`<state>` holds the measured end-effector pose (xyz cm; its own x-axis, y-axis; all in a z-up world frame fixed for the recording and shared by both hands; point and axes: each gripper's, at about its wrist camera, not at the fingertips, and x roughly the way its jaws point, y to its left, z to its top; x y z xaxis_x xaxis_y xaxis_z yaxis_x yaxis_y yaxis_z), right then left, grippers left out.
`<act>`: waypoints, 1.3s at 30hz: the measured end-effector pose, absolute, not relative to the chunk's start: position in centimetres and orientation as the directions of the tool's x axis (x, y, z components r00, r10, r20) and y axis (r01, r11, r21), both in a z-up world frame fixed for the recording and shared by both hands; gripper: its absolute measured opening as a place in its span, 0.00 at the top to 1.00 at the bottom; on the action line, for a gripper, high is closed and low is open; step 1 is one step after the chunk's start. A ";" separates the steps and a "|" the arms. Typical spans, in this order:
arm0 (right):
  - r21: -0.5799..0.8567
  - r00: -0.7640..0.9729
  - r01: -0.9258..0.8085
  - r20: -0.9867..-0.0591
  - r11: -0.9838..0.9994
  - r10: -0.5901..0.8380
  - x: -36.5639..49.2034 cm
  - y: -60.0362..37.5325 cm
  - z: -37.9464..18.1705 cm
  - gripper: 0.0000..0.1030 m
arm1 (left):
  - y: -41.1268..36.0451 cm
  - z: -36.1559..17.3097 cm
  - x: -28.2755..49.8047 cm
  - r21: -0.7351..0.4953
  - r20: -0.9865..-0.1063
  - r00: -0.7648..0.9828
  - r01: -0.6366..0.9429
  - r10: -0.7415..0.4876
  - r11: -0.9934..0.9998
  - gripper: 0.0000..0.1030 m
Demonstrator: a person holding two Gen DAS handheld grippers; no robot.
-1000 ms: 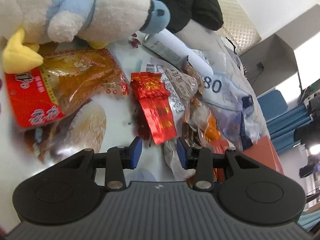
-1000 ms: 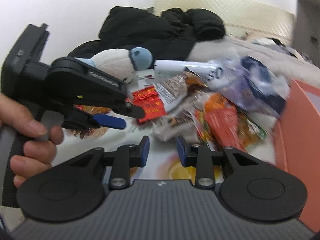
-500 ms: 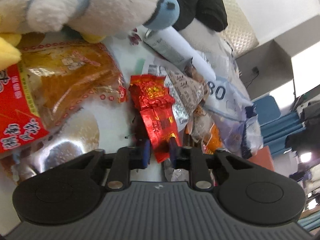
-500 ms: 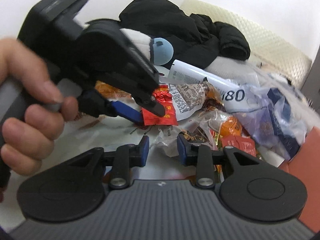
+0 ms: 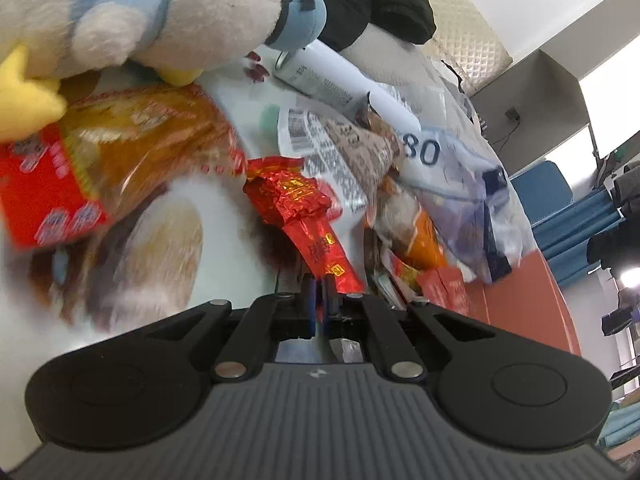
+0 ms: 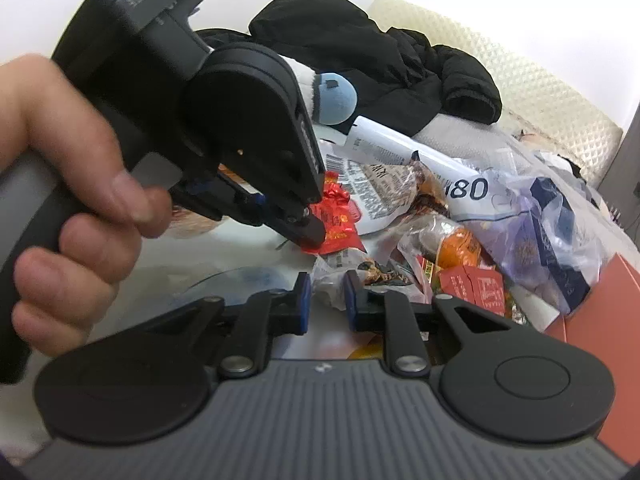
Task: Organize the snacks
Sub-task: 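Grasp a red candy packet with the left gripper while the right grasps a clear snack bag, then lift the red packet with the left gripper while the right lifts the clear bag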
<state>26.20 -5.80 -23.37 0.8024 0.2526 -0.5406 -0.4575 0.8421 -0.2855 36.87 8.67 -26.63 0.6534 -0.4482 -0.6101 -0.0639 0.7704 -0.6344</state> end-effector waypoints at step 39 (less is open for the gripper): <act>-0.141 0.709 -0.428 -0.665 0.893 0.235 6.1 -13.1 -19.8 0.76 | 8.3 -23.5 11.2 -0.540 -0.735 0.552 -0.125 -0.394 0.832 0.96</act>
